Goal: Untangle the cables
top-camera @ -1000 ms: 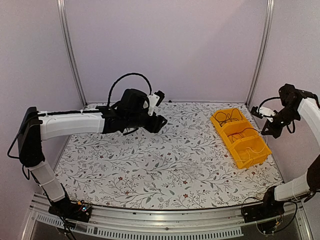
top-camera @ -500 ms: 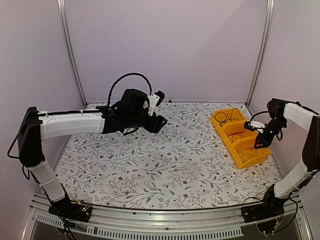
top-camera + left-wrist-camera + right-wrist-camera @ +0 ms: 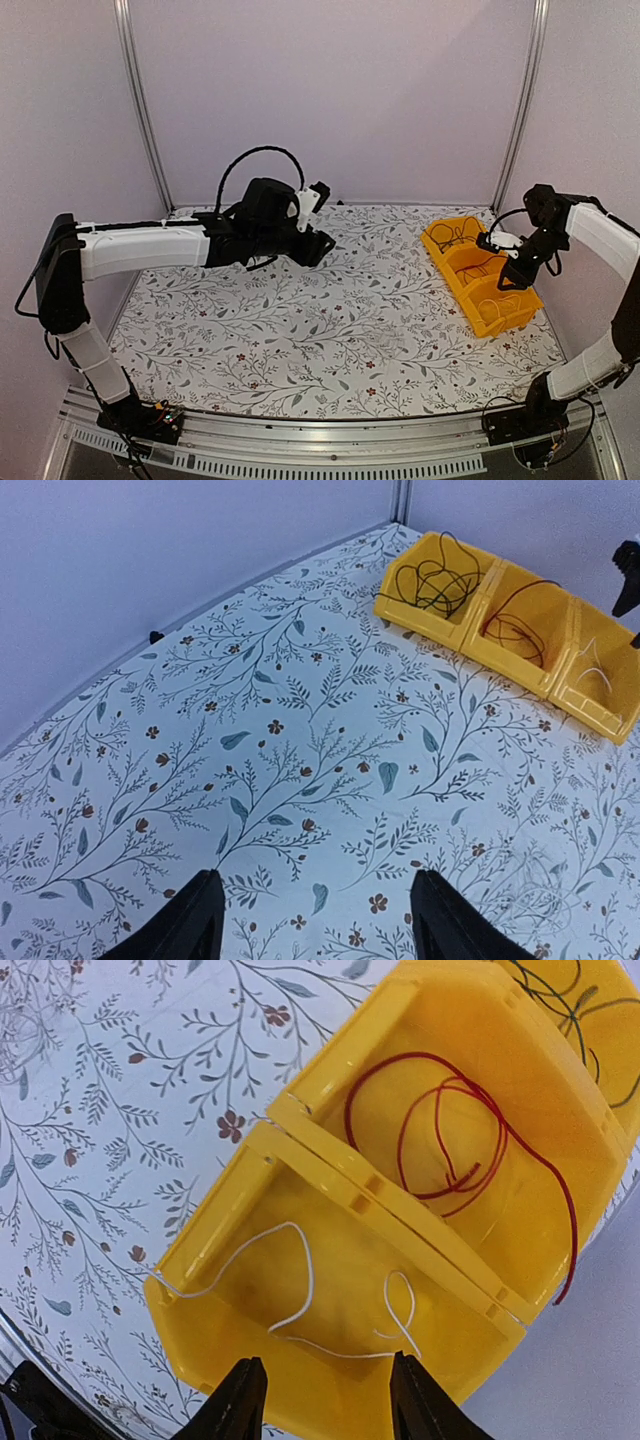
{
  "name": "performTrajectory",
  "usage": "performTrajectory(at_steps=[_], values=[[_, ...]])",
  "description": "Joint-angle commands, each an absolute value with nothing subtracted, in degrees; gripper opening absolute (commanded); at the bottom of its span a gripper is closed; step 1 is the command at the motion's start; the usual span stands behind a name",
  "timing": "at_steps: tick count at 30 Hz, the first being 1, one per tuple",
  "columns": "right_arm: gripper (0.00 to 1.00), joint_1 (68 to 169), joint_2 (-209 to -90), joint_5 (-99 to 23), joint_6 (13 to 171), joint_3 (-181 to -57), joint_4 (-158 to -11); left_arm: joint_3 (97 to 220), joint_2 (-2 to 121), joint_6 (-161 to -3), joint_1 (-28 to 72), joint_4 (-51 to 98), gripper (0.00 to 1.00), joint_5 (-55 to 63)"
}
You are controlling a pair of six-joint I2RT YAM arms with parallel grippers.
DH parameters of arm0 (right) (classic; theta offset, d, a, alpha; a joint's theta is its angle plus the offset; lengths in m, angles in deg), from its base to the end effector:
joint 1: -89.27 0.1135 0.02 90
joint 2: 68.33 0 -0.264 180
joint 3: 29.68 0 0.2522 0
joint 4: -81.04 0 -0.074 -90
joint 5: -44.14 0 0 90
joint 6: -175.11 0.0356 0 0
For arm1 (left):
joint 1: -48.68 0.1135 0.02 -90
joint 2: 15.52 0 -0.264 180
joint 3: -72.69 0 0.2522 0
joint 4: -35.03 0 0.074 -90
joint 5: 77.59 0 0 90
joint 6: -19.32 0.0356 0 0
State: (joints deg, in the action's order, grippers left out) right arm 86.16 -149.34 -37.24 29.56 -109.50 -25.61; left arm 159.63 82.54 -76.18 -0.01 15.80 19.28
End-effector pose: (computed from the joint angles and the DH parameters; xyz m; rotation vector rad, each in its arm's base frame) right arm 0.2599 -0.0088 0.2638 -1.2779 2.5291 -0.0022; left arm 0.2665 -0.2968 0.2710 0.7145 2.0039 -0.4416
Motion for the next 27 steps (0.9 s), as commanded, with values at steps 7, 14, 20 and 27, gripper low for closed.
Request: performTrajectory(at_steps=[7,14,20,27], values=[[0.47,105.63,-149.38,-22.14,36.14,-107.79,-27.52,160.71,85.04,-77.87,-0.10,15.60,0.75,13.27],[0.46,116.31,-157.84,-14.23,41.63,-108.73,-32.75,163.57,89.06,-80.25,-0.15,12.57,0.73,11.35],[0.45,122.46,-164.04,-12.98,43.68,-108.06,-35.91,163.35,88.81,-80.04,-0.05,12.57,0.74,12.28],[0.42,130.33,-163.91,-18.71,44.30,-108.48,-39.48,163.12,88.25,-85.99,1.65,12.20,0.73,13.32]])
